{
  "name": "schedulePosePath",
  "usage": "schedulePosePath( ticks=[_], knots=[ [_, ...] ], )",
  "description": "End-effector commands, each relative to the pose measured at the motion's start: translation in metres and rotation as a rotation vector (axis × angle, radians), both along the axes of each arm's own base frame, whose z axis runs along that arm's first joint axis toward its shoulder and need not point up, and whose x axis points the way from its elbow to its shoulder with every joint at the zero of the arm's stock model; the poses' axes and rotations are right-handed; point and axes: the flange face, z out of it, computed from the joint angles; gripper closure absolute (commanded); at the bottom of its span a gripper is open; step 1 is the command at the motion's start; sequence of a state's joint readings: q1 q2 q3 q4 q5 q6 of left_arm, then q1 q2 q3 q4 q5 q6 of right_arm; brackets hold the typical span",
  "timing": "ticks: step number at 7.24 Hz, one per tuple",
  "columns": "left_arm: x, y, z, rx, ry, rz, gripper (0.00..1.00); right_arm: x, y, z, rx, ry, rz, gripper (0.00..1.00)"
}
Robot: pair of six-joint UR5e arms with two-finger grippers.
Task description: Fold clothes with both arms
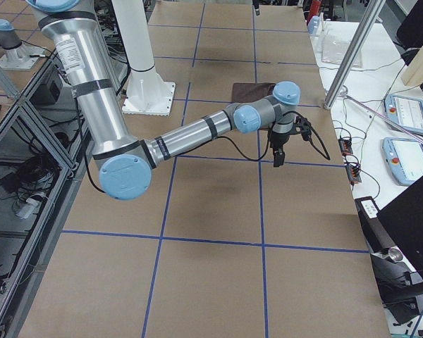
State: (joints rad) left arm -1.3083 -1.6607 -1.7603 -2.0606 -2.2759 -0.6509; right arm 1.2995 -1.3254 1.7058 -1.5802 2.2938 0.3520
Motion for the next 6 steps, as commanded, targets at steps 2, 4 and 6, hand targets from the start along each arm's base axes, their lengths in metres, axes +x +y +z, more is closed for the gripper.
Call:
schedulePosePath(
  ticks=[2, 4, 6],
  knots=[
    [-0.119, 0.004, 0.064, 0.123, -0.252, 0.163, 0.00, 0.118, 0.081, 0.094, -0.011, -0.049, 0.000, 0.00],
    [-0.118, 0.023, 0.095, 0.089, -0.249, 0.177, 0.00, 0.137, 0.112, 0.101, -0.043, -0.041, 0.044, 0.00],
    [-0.120, 0.045, 0.146, 0.009, -0.257, 0.188, 0.00, 0.139, 0.132, 0.107, -0.043, -0.026, 0.037, 0.00]
  ],
)
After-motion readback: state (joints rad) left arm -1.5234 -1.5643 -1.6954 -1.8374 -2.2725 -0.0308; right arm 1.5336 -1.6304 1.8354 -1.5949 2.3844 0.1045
